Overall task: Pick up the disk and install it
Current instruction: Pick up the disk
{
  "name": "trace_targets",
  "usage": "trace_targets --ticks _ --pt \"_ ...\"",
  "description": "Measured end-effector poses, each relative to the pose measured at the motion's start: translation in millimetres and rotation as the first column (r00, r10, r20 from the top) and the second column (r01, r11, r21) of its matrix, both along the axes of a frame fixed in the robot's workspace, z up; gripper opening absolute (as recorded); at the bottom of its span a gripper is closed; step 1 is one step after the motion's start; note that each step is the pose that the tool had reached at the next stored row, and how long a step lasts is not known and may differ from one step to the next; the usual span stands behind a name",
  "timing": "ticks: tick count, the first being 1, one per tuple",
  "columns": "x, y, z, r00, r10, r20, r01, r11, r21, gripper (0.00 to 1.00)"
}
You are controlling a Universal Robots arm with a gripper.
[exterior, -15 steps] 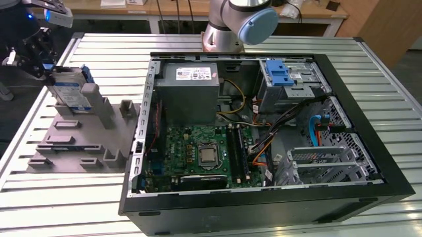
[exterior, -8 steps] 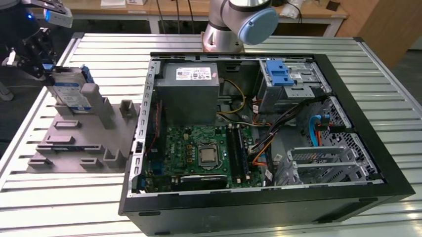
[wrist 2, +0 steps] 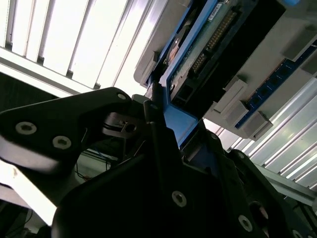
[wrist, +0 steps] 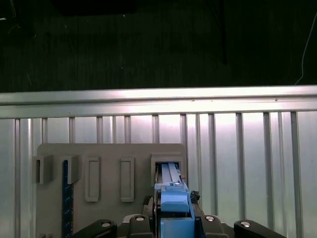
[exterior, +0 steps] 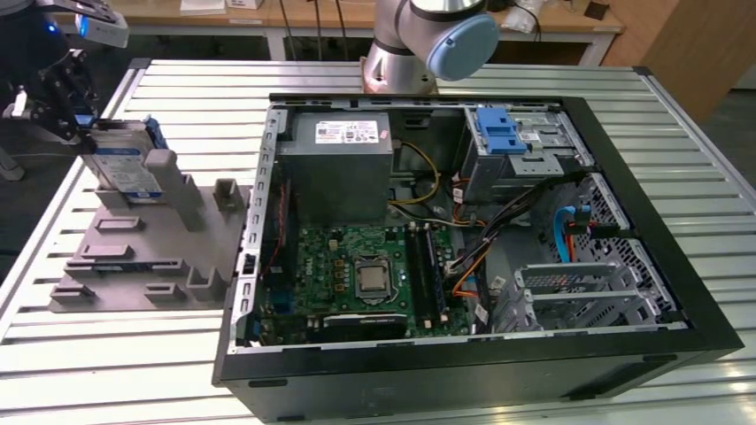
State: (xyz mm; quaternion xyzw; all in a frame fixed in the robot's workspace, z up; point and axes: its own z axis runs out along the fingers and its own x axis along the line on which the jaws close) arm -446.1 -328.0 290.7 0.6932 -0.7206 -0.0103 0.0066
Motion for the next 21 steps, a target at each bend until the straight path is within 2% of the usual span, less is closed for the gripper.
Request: trace_targets --ticks 7,8,14,16,17,21 --pt "0.0 -0.1 0.0 1.0 0.0 -0.0001 0.0 1.0 0.0 0.38" --pt "0.0 -0.1 0.0 1.0 0.0 -0.0001 0.0 1.0 0.0 0.44" --pt "0.0 -0.1 0.0 1.0 0.0 0.0 0.0 1.0 0.0 0.44" --pt "0.0 -0.1 0.0 1.0 0.0 -0.0001 0.0 1.0 0.0 0.43" --pt "0.0 -0.1 0.0 1.0 0.0 0.0 0.0 1.0 0.0 0.36" --pt "0.0 -0.1 -0.1 1.0 0.0 0.0 0.0 1.0 0.0 0.36"
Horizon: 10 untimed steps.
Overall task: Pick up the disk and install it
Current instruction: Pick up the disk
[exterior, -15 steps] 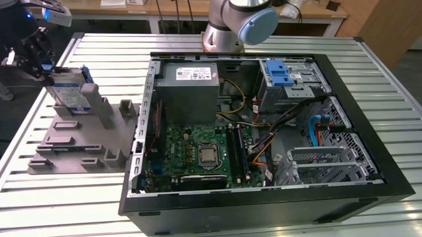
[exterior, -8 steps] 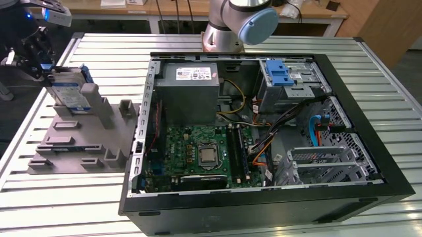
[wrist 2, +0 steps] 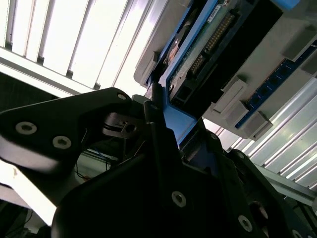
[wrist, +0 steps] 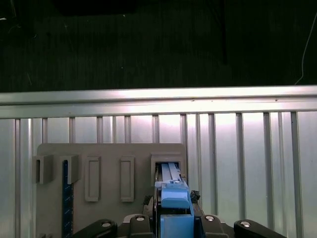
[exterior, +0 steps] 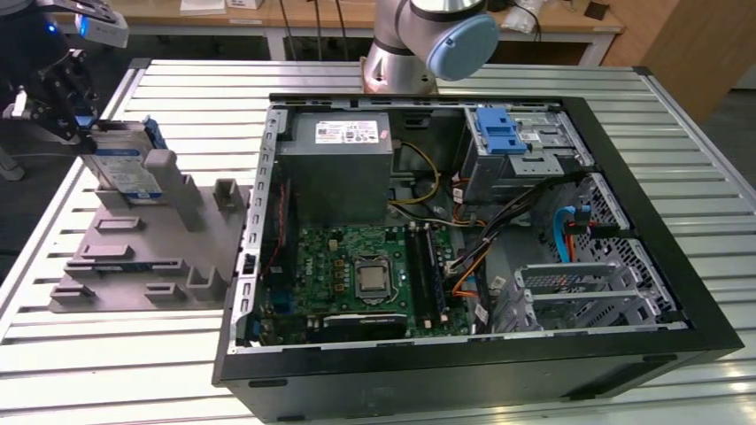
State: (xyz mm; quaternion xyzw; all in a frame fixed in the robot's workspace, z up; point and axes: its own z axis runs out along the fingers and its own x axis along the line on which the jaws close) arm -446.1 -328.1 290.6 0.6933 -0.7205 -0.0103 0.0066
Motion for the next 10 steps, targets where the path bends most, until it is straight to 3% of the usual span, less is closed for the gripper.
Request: trace_targets --ticks 5,10 --pt "0.0 0.0 1.5 1.0 0.0 0.0002 0.0 1.0 0.0001 0.36" --pt "0.0 0.0 9.7 1.0 0.0 -0.0001 0.0 1.0 -0.0001 0.36"
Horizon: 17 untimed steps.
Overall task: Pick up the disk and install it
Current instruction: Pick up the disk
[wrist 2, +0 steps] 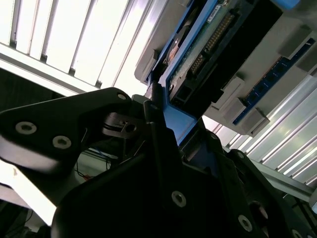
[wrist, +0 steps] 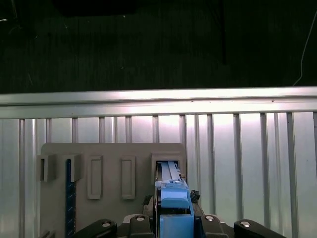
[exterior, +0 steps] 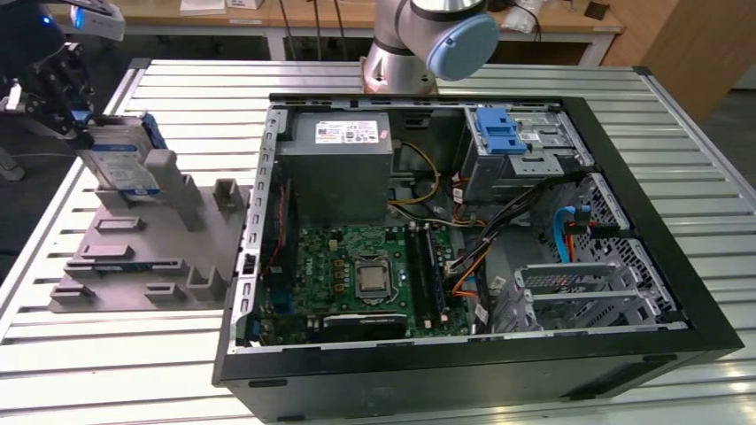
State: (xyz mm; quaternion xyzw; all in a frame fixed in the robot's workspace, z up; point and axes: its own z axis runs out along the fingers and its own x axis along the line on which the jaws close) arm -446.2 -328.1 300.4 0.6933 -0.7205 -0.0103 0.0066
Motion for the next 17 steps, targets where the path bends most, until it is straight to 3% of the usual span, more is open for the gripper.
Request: trace_targets --ticks 17 --pt "0.0 0.0 5.6 1.0 0.0 0.0 0.0 1.0 0.0 0.36"
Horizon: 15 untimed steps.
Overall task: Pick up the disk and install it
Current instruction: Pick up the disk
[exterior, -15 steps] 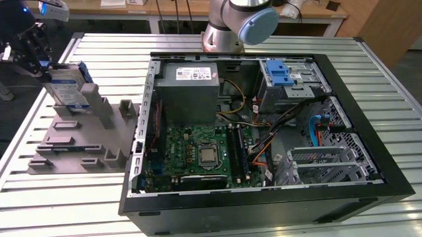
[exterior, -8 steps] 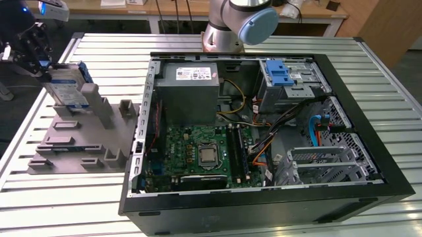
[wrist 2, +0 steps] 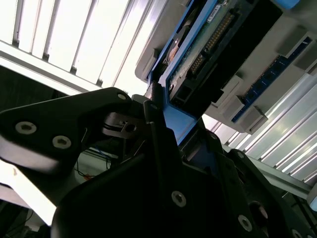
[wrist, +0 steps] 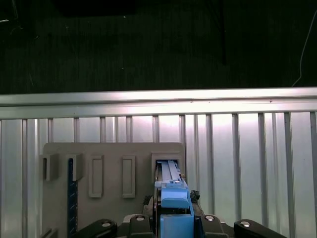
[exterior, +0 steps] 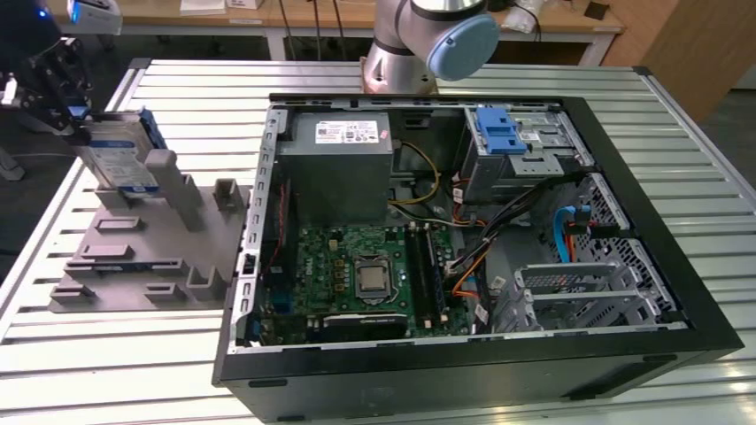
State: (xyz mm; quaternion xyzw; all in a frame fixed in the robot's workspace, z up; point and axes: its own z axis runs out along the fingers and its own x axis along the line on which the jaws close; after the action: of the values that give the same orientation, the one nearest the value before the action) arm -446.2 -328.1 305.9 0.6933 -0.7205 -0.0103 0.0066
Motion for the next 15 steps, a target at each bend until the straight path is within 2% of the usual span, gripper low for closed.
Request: trace_targets --ticks 15 --pt "0.0 0.0 10.8 1.0 0.0 0.0 0.0 1.0 0.0 0.36"
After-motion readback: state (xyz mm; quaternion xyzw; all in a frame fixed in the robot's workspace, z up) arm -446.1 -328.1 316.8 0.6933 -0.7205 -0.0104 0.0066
